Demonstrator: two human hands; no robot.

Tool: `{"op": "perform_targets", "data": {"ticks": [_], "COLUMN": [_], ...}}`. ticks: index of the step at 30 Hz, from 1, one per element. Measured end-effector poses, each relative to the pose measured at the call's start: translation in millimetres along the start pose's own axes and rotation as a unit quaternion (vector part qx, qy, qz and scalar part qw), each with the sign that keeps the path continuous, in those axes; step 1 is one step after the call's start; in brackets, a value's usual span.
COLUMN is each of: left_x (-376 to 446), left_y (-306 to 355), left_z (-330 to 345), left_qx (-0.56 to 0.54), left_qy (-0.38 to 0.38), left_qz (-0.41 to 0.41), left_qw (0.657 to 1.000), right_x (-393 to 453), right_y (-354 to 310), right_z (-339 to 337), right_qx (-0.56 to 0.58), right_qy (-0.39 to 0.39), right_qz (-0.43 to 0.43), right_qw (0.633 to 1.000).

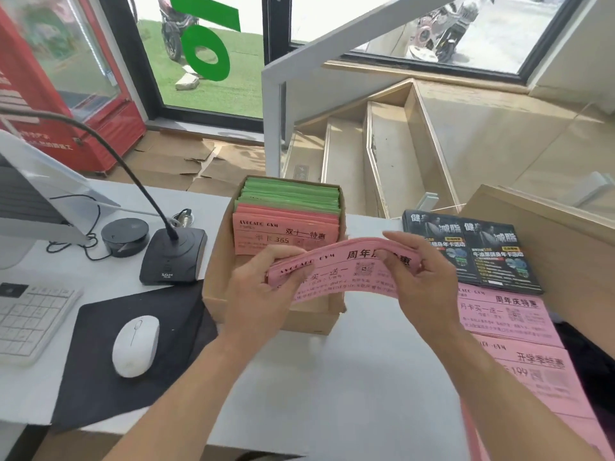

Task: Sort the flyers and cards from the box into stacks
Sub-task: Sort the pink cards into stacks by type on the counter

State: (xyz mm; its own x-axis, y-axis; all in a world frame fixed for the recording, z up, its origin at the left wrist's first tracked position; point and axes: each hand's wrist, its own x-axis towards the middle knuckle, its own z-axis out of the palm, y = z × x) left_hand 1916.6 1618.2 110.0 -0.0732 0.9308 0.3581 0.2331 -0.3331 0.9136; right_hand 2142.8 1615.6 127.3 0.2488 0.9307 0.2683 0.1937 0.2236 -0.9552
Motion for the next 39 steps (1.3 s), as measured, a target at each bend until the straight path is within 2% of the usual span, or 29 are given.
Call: {"op": "perform_targets", "data": {"ticks": [3, 7, 12, 14, 17, 21, 26, 30, 34, 39], "left_x": [-30, -73, -109, -116, -116, -118, -116, -109, -107, -112], "left_y": [-2, -27, -51, -52, -43, -36, -32, -35, -35, -30], "left_z": [32, 66, 81, 82, 83, 93, 104, 105, 104, 109], "left_qx": [-0.015, 0.027, 0.096, 0.105, 0.054, 0.013, 0.009, 0.012, -0.002, 0.005], "left_qy": [-0.051, -0.101, -0.152, -0.147, -0.115, -0.090, -0.079, -0.080, -0.082, -0.084], "left_qz": [-0.016, -0.051, -0.099, -0.124, -0.174, -0.226, -0.250, -0.260, -0.266, -0.258], "left_qw": [0.998, 0.993, 0.979, 0.976, 0.976, 0.970, 0.965, 0.962, 0.960, 0.962], "right_x": [-12, -40, -67, -71, -70, -71, -63, -63, -61, -58], "right_y": [12, 38, 81, 89, 94, 100, 100, 103, 105, 103], "right_z": [-44, -91, -117, -122, -128, -127, -129, -134, -142, -146], "right_qx": [-0.057, -0.140, -0.222, -0.251, -0.236, -0.229, -0.207, -0.199, -0.194, -0.206], "right_qy": [-0.009, -0.040, -0.125, -0.154, -0.159, -0.212, -0.183, -0.202, -0.200, -0.241], "right_qz": [0.016, 0.051, 0.085, 0.087, 0.077, 0.065, 0.076, 0.094, 0.068, 0.056], "right_qw": [0.998, 0.988, 0.963, 0.952, 0.955, 0.948, 0.958, 0.954, 0.958, 0.947]}}
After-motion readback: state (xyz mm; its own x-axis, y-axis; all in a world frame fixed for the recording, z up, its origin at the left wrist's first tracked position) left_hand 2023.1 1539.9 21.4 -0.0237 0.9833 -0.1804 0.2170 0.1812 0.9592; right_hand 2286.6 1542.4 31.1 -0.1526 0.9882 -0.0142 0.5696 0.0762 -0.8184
